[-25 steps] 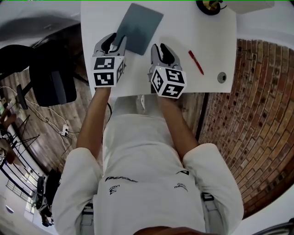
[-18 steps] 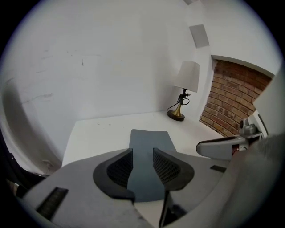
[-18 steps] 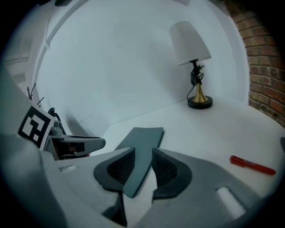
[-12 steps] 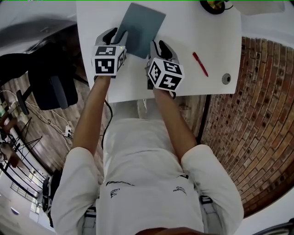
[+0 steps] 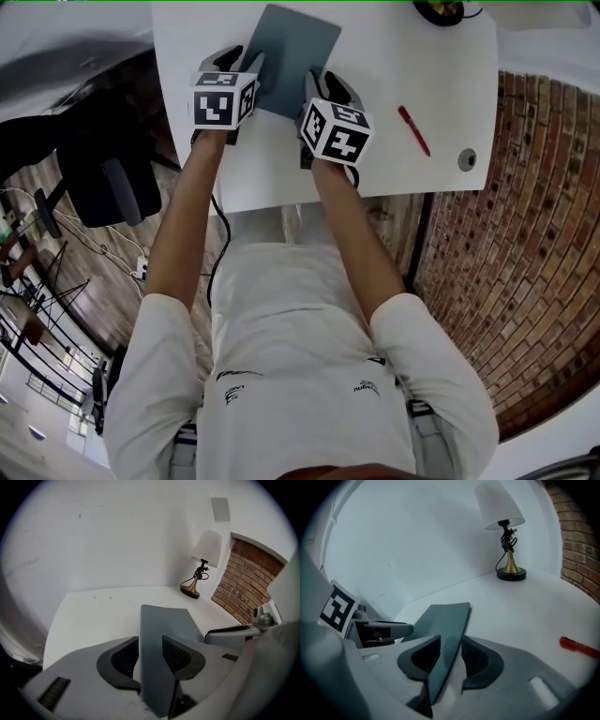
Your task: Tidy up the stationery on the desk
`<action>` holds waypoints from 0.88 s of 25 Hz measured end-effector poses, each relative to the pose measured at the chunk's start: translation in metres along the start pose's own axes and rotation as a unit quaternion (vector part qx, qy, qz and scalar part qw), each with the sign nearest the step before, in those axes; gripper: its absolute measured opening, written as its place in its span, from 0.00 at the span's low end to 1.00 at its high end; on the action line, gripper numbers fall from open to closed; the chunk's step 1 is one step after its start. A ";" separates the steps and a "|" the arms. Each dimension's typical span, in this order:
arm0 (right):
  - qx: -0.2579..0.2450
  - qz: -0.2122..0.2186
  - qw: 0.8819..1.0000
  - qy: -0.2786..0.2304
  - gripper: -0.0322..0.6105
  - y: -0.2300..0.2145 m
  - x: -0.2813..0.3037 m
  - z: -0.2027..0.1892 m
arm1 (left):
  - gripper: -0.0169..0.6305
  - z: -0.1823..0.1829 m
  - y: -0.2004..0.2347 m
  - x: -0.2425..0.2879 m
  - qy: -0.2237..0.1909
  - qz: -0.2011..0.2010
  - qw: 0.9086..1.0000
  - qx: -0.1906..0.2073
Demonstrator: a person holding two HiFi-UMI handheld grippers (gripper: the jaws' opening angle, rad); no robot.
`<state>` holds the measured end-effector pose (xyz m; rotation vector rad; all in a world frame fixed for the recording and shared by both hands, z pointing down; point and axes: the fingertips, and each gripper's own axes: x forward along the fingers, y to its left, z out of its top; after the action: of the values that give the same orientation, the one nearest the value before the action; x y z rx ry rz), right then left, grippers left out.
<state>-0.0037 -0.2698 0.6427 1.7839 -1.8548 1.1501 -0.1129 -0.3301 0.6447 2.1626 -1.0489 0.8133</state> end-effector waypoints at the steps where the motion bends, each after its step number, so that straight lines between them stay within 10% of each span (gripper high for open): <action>1: 0.001 0.000 1.000 0.004 0.25 -0.001 0.002 -0.001 | 0.26 0.000 0.000 0.002 0.003 -0.004 1.000 -0.003; 22: -0.018 0.026 0.998 0.046 0.22 -0.007 0.009 -0.011 | 0.27 -0.014 -0.012 0.009 0.041 -0.030 0.998 -0.045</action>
<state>-0.0022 -0.2672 0.6585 1.6435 -1.8662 1.1906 -0.1024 -0.3184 0.6570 2.0580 -0.9567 0.8034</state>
